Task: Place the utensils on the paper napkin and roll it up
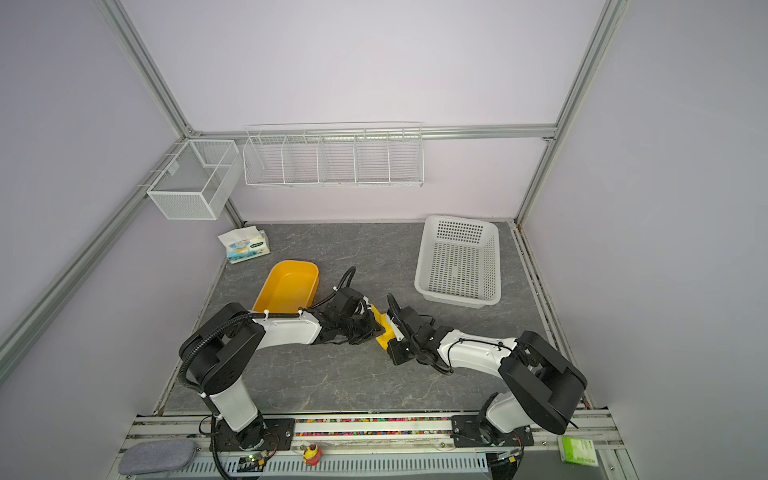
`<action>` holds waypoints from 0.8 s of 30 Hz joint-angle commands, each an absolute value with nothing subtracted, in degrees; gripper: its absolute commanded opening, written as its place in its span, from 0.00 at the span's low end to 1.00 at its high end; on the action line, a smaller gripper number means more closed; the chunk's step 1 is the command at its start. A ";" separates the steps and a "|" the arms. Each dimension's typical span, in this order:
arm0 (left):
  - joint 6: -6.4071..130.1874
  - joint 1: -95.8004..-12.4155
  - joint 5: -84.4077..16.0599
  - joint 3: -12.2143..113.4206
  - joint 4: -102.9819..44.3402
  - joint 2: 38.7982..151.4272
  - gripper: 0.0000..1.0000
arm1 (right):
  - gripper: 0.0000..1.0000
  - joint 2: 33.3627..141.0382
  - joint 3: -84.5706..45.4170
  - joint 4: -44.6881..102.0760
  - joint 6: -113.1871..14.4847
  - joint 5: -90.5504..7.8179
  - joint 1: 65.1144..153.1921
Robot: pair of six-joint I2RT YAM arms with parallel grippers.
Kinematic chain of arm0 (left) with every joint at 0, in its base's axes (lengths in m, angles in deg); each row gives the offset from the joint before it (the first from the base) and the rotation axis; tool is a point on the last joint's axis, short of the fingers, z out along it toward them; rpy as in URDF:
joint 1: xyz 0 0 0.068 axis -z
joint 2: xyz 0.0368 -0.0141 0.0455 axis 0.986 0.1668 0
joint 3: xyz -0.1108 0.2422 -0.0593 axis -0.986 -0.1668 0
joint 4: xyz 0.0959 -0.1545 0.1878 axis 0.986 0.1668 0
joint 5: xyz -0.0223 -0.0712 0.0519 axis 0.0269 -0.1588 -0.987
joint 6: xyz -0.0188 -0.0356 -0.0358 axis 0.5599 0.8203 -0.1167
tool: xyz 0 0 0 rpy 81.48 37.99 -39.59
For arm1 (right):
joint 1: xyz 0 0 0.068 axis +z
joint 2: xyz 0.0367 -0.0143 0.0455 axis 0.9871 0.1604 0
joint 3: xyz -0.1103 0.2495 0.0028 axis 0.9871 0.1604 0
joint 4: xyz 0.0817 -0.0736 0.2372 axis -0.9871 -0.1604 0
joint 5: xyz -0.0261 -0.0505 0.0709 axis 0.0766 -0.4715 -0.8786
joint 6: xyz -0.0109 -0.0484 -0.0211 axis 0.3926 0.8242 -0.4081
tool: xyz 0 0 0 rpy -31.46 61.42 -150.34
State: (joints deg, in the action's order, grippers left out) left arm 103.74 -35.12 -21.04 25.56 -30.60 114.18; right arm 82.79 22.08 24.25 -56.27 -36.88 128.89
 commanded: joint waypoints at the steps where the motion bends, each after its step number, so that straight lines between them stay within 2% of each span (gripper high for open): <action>1: 104.00 -35.40 -22.30 25.35 -28.95 114.84 0.13 | 0.18 82.79 23.04 24.13 -54.46 -35.72 129.11; 5: 103.99 -35.43 -22.45 25.32 -28.88 114.84 0.13 | 0.06 81.09 24.44 24.93 -54.97 -35.19 129.11; 11: 104.05 -35.40 -22.49 25.33 -29.06 115.27 0.13 | 0.07 80.93 25.37 25.43 -57.23 -35.02 129.02; 17: 103.99 -35.40 -22.37 25.10 -29.06 115.17 0.13 | 0.25 76.98 25.44 24.11 -61.45 -34.00 128.50; 22: 103.97 -35.40 -22.32 24.94 -29.47 114.93 0.13 | 0.33 70.91 25.04 22.68 -65.05 -37.15 124.29; 24: 104.06 -35.40 -22.19 25.03 -29.67 114.92 0.13 | 0.42 70.25 24.69 22.45 -65.55 -39.10 123.10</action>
State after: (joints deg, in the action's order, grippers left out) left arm 103.74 -35.12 -21.04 25.56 -30.60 114.18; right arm 71.21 24.99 24.25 -62.96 -36.50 124.30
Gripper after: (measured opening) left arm 0.128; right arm 0.400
